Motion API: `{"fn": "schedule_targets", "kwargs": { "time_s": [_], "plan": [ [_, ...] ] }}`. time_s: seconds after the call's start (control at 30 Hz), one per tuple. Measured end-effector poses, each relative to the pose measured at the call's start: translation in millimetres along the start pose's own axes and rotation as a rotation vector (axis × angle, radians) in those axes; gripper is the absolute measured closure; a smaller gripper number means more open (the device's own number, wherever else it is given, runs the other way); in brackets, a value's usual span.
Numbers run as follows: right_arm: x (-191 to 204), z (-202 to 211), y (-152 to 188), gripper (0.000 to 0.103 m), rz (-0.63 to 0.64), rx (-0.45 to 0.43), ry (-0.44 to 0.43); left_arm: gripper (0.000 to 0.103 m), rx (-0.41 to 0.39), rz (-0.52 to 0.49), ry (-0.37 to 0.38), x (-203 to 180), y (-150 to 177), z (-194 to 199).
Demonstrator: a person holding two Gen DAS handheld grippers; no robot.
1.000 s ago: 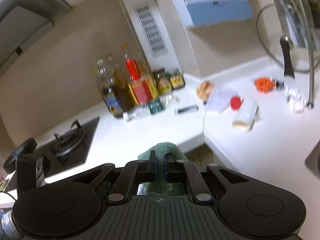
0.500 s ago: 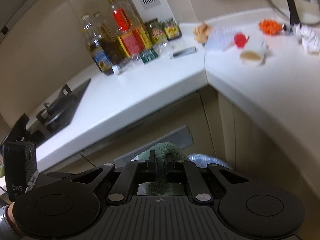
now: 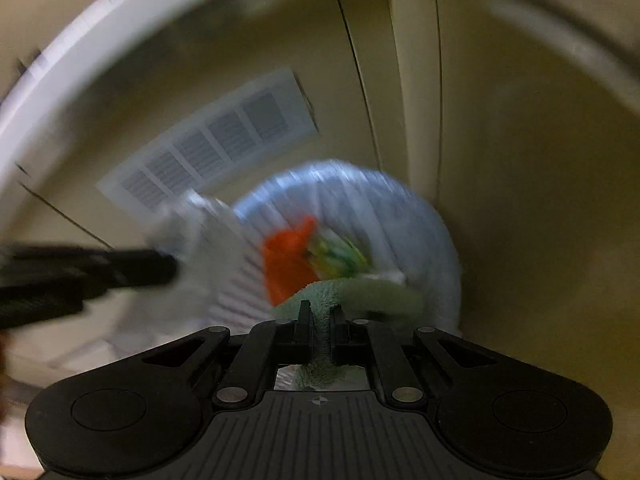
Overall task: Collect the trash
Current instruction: 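Lift the tissue and towel and carry both over the wastebasket, then open both tools to drop the tissue and towel into the wastebasket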
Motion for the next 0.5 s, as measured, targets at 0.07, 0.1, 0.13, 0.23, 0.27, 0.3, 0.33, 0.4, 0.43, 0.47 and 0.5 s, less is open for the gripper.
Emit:
{"fn": "schedule_targets", "kwargs": {
  "time_s": [0.07,0.1,0.13,0.23,0.27,0.3,0.33,0.4,0.43,0.47,0.5],
  "plan": [
    [-1.0,-9.4,-0.1,0.095,0.024,-0.001,0.029,0.092,0.01,0.0,0.003,0.5,2.1,-8.2],
    [-1.4,-13.3,-2.2,0.095,0.027,-0.008,0.037,0.092,0.014,0.002,0.002,0.1,3.3,-12.2],
    [-2.3,-16.4,-4.6,0.095,0.024,-0.018,0.043,0.092,0.019,0.004,0.003,0.4,3.8,-16.5],
    [-2.5,-16.1,-13.2,0.095,-0.019,-0.096,-0.009,0.092,0.026,0.013,0.01,0.9,5.4,-26.9],
    [-1.5,-14.7,-15.0,0.095,-0.034,-0.126,-0.044,0.092,0.025,0.014,0.012,2.2,5.7,-29.3],
    [-0.7,-15.4,-15.4,0.095,-0.044,-0.138,-0.071,0.092,0.025,0.014,0.013,2.8,6.5,-31.5],
    [-0.4,-18.4,-14.5,0.095,-0.048,-0.133,-0.086,0.092,0.026,0.016,0.013,3.4,6.8,-34.1],
    [-3.7,-31.9,-8.8,0.095,-0.043,-0.078,-0.06,0.092,0.034,0.023,0.013,5.3,7.9,-39.5],
    [-6.5,-39.3,-5.6,0.095,-0.041,-0.048,-0.037,0.092,0.039,0.026,0.012,6.1,8.2,-42.5],
    [-9.0,-43.8,-2.4,0.095,-0.042,-0.028,-0.017,0.092,0.044,0.026,0.012,6.6,8.7,-45.5],
    [-9.3,-47.5,-1.5,0.095,-0.044,-0.015,-0.002,0.092,0.049,0.024,0.013,6.6,8.8,-48.3]
  ]
}}
Point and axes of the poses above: each gripper's, at about its wrist camera, not at the fingertips, and z roughly against the way its jaws point, x to its left, y to its underside, the point moved 6 cm from there along -z, roughly the way its jaws point, and after that the axes turned 3 degrees about -z, right-handed, at the moved point
